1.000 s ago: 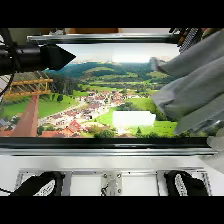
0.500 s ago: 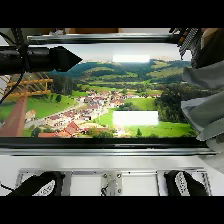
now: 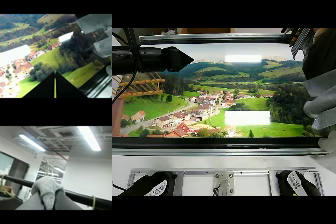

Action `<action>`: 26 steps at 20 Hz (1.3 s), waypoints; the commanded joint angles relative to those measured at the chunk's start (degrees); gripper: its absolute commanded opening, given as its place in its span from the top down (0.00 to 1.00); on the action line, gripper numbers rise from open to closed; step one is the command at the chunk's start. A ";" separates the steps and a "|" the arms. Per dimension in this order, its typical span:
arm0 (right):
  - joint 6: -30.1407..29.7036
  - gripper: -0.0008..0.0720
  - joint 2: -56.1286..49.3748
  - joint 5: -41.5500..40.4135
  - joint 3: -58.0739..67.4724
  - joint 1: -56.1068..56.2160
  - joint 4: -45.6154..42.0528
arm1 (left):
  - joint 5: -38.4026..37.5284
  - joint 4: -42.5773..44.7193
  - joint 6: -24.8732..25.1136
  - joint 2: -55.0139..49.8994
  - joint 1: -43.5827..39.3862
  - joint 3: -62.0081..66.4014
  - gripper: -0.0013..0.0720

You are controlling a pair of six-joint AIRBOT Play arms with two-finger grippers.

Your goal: Fold the clothes and pants, and hang the long-sleeved shirts on hangers.

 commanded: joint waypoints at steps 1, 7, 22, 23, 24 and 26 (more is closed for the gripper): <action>-0.02 0.97 -1.38 -8.35 2.10 -0.26 -2.43 | -0.31 0.07 0.02 -0.04 -0.04 0.00 0.97; 0.00 0.97 -2.64 -14.23 2.10 -0.26 -2.12 | -3.56 0.09 0.02 -0.04 0.07 0.00 0.97; -19.93 0.95 -1.25 -43.34 1.01 4.07 26.91 | -3.63 -0.11 0.04 -0.02 3.37 0.00 0.96; -22.62 0.94 -0.63 -43.32 1.01 5.55 27.80 | -3.65 -0.13 0.04 -0.02 3.96 0.00 0.96; -24.68 0.93 -0.07 -43.52 1.01 7.37 28.15 | -3.67 -0.13 0.04 -0.02 4.46 0.00 0.97; -25.73 0.41 0.79 -43.89 1.01 10.54 28.15 | -4.02 -0.11 0.07 -0.02 5.18 0.00 0.96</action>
